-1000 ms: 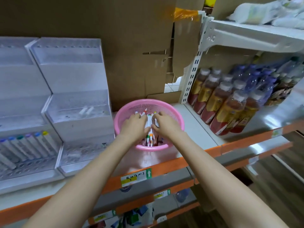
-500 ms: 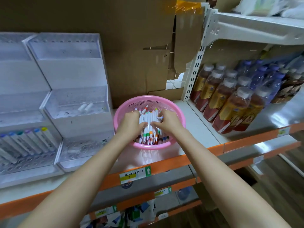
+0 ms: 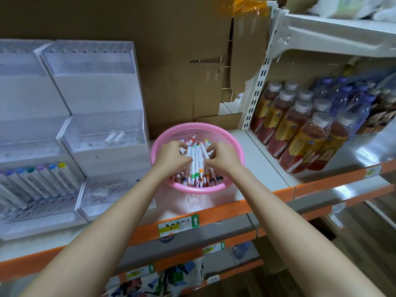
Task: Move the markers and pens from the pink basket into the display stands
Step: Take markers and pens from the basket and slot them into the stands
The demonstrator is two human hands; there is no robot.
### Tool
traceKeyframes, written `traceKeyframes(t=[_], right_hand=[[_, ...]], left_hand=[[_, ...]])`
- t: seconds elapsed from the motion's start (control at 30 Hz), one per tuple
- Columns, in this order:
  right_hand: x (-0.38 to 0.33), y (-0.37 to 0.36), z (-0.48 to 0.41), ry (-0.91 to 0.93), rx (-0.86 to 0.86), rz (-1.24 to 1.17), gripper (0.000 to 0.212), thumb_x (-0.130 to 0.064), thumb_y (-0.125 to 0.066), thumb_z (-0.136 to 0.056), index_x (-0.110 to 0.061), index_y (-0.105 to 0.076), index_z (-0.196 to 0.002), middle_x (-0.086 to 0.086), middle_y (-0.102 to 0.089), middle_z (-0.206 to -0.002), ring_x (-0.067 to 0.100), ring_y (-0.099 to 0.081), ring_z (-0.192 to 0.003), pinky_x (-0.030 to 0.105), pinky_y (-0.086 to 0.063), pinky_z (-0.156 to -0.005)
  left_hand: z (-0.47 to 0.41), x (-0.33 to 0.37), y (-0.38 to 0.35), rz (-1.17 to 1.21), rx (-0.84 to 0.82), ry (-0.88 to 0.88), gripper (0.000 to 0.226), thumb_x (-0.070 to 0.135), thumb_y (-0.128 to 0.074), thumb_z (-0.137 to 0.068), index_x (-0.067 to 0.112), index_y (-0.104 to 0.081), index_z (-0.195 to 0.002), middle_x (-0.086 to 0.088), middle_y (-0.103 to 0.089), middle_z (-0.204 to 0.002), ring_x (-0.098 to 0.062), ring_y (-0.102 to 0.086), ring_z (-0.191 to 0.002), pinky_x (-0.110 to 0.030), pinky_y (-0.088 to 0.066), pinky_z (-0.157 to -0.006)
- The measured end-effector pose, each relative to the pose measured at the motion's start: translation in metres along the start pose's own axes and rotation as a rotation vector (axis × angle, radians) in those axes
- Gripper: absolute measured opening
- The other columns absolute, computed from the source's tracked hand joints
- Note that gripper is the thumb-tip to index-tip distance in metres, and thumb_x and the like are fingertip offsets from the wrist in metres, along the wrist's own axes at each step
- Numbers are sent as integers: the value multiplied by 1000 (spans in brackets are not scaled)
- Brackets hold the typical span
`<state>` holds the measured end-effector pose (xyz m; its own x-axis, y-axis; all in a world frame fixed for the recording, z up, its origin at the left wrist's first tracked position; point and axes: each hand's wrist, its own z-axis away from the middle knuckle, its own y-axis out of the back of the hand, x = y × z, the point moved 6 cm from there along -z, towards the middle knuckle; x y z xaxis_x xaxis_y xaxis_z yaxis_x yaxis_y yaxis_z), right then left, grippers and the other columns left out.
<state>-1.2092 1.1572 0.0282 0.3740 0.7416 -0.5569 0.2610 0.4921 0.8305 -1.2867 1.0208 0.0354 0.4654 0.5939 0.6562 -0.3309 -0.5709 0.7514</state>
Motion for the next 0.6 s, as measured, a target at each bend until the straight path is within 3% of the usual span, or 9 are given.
traceKeyframes(t=[0.1, 0.17, 0.27, 0.33, 0.4, 0.5, 0.6], right_hand=[[-5, 4, 2, 64, 6, -90, 54, -7, -63, -80, -15, -50, -132, 2, -61, -87, 16, -57, -77, 30, -48, -63], [-8, 7, 4, 137, 12, -147, 64, -6, -63, -80, -22, -43, -138, 1, -63, -101, 16, -60, -79, 31, -52, -66], [-14, 13, 4, 234, 63, -185, 61, -8, -65, -79, -22, -48, -136, -4, -61, -123, 11, -58, -86, 31, -52, -78], [-17, 16, 7, 265, 85, -218, 58, -8, -65, -77, -22, -51, -132, -4, -64, -113, 14, -60, -82, 36, -53, -77], [-22, 19, 12, 287, 101, -254, 57, -7, -65, -75, -22, -50, -128, -1, -65, -96, 19, -61, -75, 41, -54, -69], [-33, 26, 20, 321, 130, -323, 53, -3, -64, -73, -22, -47, -120, 3, -63, -83, 18, -60, -70, 43, -54, -65], [-48, 32, 28, 371, 152, -410, 51, 0, -63, -76, -22, -44, -117, 1, -61, -78, 13, -61, -69, 37, -55, -65]], left_hand=[[2, 1, 5, 89, 9, -45, 51, 9, -65, -81, 17, -55, -130, 6, -64, -91, -7, -61, -70, -17, -50, -60], [4, 6, 6, 96, 17, -118, 52, 9, -64, -82, 21, -54, -132, 5, -65, -102, -9, -63, -74, -23, -54, -64], [6, 9, 9, 129, 42, -176, 47, 12, -66, -84, 22, -57, -129, -1, -62, -121, -15, -63, -90, -38, -56, -78], [8, 14, 12, 137, 74, -209, 45, 13, -67, -84, 23, -58, -126, 3, -63, -121, -12, -60, -98, -33, -54, -84], [11, 20, 17, 163, 117, -243, 43, 13, -68, -84, 27, -59, -123, 8, -65, -110, -6, -59, -90, -26, -54, -76], [19, 31, 26, 154, 201, -280, 39, 16, -67, -85, 34, -58, -118, 9, -65, -84, -10, -61, -70, -35, -54, -63], [28, 41, 40, 93, 283, -307, 38, 14, -63, -83, 35, -56, -114, 7, -62, -78, -14, -61, -67, -40, -53, -63]])
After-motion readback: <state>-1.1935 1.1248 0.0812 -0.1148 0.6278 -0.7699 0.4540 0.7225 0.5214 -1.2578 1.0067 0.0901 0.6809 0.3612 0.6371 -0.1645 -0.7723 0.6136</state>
